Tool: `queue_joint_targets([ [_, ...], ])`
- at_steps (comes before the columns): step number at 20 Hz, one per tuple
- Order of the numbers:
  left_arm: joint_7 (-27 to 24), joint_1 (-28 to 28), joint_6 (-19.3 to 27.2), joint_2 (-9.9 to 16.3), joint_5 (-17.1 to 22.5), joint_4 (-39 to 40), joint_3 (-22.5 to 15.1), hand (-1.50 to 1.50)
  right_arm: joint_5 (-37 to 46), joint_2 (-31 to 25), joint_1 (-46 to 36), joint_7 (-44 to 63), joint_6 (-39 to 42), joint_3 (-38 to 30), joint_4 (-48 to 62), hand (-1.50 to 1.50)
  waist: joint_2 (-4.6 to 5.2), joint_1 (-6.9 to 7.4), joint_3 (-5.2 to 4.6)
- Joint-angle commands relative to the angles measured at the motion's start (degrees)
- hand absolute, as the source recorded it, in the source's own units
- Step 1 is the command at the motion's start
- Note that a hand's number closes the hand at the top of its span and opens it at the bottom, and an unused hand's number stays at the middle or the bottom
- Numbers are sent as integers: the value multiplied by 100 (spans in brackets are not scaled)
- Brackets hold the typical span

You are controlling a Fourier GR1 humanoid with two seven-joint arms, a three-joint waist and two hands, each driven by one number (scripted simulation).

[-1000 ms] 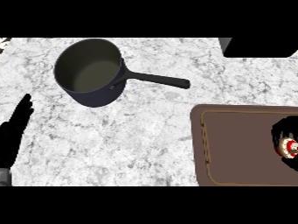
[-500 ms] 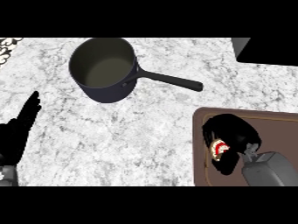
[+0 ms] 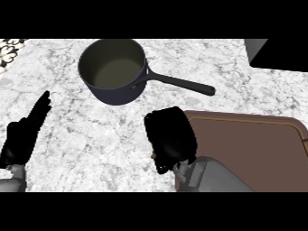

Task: Pick the cupcake from the tray and place it in the pot

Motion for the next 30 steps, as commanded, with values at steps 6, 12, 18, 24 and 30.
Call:
queue_joint_targets([
  [6, 52, -199, -28, -24, -12, 56, -35, 0, 519, 169, -1977, 2439, -1343, 808, 20, 150, 0, 16, 11],
  [12, -124, -111, -107, -6, 2, 156, -27, 0, 116, 169, -2829, 3114, -2522, 729, 439, 150, 53, 65, 9],
  [18, -72, -289, 106, -151, -89, 273, -10, 0, -391, 169, -3889, 3125, -3044, 350, 1286, 150, 81, -70, 14],
  [24, -258, -228, 153, -105, -132, 431, 112, 0, -819, 169, -4483, 2741, -3757, 186, 2378, 150, 100, -168, 17],
  [30, 81, -308, 74, 26, -74, -19, 168, 0, -1140, 170, -4733, 1579, -4557, -58, 4061, 150, 142, -134, 25],
])
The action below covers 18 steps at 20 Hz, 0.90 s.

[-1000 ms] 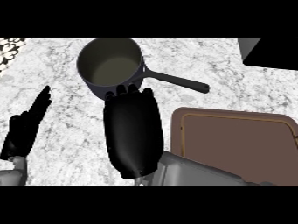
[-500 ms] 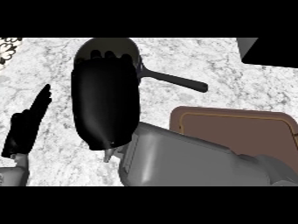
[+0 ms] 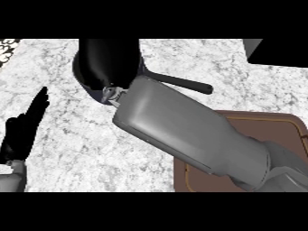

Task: Pick the cupcake from the tray and place it in the pot

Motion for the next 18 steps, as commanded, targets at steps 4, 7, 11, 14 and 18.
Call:
queue_joint_targets([
  [4, -409, 120, -79, -49, 8, 181, 2, 0, -657, 36, -410, -710, -1086, -230, 1747, 150, 70, 42, -6],
  [7, 11, 100, -67, -38, 44, -225, -2, 0, -785, 36, -426, -1026, -1201, -63, 2354, 150, 44, 62, 4],
  [11, -132, -25, -104, -55, 10, 18, -25, 0, -819, 36, -508, -1574, -1149, 16, 3120, 150, 116, 150, -4],
  [14, -82, -76, -29, -132, -112, -100, -152, 0, -1350, 37, -341, -1990, -1544, -391, 3251, 150, 142, 181, 5],
  [18, -89, -116, -137, -64, -29, -76, -92, 0, -1879, 37, -257, -2312, -1776, -785, 3431, -150, 194, 298, 7],
])
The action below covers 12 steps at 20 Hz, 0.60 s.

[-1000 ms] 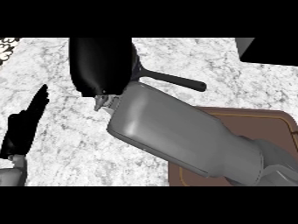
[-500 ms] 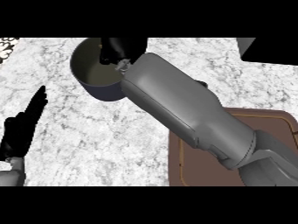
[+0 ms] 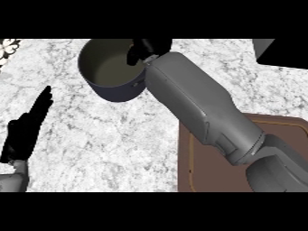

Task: Pick the cupcake from the tray and place it in the pot

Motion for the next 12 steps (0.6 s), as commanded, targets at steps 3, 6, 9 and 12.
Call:
queue_joint_targets([
  [3, 59, -15, 22, 11, -54, -62, -2, 0, -750, 1, 168, -913, -374, -424, 284, -150, 11, 54, 7],
  [6, 55, 55, 35, -111, -89, -62, -117, 0, -928, 1, 60, -1200, -392, -458, 474, -150, -20, 17, 6],
  [9, -88, -34, -56, -38, -78, 73, -90, 0, -1151, 1, 43, -1462, -902, -560, 313, -150, 25, 158, 2],
  [12, 79, -159, -9, 6, -43, 74, 28, 0, -1371, 1, 55, -1934, -1846, -847, -148, -150, -11, 56, 14],
])
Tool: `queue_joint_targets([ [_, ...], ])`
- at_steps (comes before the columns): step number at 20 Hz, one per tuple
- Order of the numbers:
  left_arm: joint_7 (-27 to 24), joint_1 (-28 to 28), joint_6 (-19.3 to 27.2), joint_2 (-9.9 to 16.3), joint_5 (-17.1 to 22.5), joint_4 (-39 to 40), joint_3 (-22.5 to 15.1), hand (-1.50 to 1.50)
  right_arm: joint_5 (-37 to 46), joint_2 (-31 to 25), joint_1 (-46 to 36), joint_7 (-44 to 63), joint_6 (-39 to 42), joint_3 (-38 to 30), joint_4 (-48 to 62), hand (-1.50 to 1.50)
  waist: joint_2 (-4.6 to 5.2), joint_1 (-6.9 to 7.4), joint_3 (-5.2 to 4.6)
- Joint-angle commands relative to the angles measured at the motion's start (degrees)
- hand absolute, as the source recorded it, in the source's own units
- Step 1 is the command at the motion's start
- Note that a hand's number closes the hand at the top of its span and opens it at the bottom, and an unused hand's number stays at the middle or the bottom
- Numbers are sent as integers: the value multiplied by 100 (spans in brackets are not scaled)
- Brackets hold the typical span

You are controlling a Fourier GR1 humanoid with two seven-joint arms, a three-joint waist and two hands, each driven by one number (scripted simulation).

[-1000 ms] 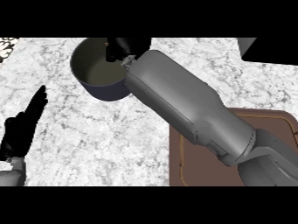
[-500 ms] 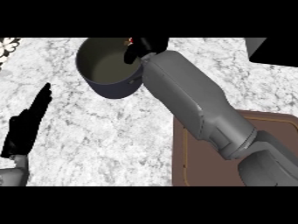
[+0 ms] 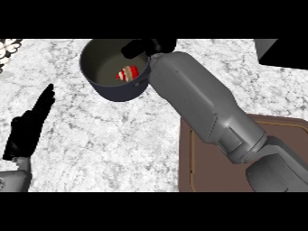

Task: Pick the cupcake from the tray and place it in the pot

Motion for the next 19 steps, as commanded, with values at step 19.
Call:
queue_joint_targets([
  [19, 32, 671, 34, 61, 160, -146, 530, 0, -2405, -97, 1895, -2134, -417, -356, -2347, -150, -258, -793, 7],
])
